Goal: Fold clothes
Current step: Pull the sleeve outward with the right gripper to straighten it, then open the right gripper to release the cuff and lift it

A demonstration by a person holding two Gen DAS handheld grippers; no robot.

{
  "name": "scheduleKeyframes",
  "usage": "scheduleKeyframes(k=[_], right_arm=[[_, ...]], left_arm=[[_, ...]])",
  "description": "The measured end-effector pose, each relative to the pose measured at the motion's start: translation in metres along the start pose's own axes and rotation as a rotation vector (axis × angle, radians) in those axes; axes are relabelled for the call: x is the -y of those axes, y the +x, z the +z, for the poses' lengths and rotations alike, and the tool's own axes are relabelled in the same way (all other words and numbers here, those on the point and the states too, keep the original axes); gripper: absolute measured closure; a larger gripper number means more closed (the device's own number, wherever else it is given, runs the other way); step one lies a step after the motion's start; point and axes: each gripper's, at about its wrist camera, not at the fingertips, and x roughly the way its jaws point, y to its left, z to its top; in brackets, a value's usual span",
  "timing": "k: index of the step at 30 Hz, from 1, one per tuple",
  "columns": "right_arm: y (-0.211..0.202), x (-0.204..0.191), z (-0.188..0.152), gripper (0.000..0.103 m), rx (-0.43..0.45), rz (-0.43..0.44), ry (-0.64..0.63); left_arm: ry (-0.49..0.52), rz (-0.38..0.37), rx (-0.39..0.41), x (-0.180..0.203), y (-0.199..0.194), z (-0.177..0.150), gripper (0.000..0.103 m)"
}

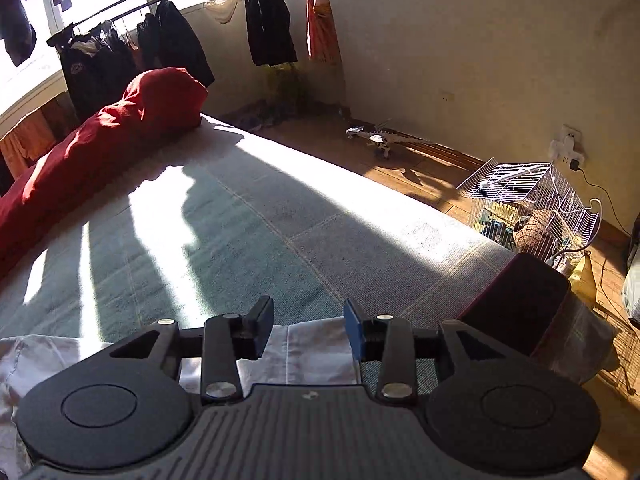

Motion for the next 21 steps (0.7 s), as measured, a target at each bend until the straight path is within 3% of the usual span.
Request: scheduleKeyframes(k=[5, 9, 14, 21], right_arm=[[0.005, -0.045, 0.012, 0.058, -0.028, 0.172, -0.094], [0.027, -0.102, 0.011, 0.058, -0.088, 0.299, -0.255], [0.065, -0.173, -0.006, 0.058, -0.167, 0.353, -0.500], [0.115, -0.218, -0.025, 0.058, -0.248, 0.388, -0.656]], left_arm=[[-0.001, -0.014, -0.009, 0.000, 0.003, 0.000, 0.000], [-0.003, -0.034, -0.021, -0.004, 0.006, 0.003, 0.000], [-0.014, -0.055, -0.018, -0.011, 0.009, 0.006, 0.000], [0.004, -0.036, -0.005, -0.018, 0.017, 0.005, 0.000]])
